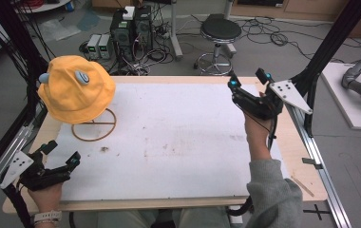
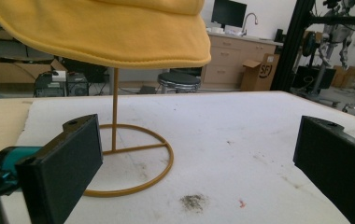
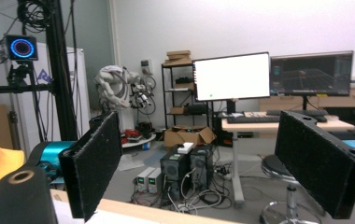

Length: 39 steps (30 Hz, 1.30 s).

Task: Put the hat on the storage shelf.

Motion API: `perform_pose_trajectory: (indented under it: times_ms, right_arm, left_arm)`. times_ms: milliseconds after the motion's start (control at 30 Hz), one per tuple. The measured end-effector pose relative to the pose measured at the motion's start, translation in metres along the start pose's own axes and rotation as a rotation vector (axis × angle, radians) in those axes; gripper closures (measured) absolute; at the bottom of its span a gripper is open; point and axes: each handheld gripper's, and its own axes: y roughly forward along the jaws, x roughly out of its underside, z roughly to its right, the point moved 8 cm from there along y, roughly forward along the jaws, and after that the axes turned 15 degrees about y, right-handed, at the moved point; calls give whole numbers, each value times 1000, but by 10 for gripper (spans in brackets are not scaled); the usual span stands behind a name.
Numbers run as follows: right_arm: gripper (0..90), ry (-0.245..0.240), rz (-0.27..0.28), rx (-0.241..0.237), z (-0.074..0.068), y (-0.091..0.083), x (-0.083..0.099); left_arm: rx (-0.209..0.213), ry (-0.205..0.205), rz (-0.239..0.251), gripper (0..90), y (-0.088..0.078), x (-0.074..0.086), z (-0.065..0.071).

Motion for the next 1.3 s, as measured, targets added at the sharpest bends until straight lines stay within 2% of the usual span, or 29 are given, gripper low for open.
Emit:
perform_pose_trajectory:
  times_ms: [200,567,700,967,1000,1100,1300]
  right_arm:
    - [135,16,15,47,29,-34,1]
    - [129,30,63,114,63,-76,9]
    - [129,16,73,136,74,-84,14]
    - [129,25,34,178,95,-91,39]
    - [129,27,22,181,97,-91,40]
    - [129,38,30,187,101,-91,42]
    - [129,43,-3,200,106,-88,54]
  left_arm:
    - [3,7,-3,17,1,0,1]
    - [-8,4,-6,17,0,0,-2]
    - [-3,6,-12,17,0,0,0]
    - [-4,12,-1,17,0,-5,0]
    - [-4,13,-2,17,0,-5,0]
    - [-3,11,-6,17,0,-5,0]
    - [-3,14,-5,17,-1,-5,1]
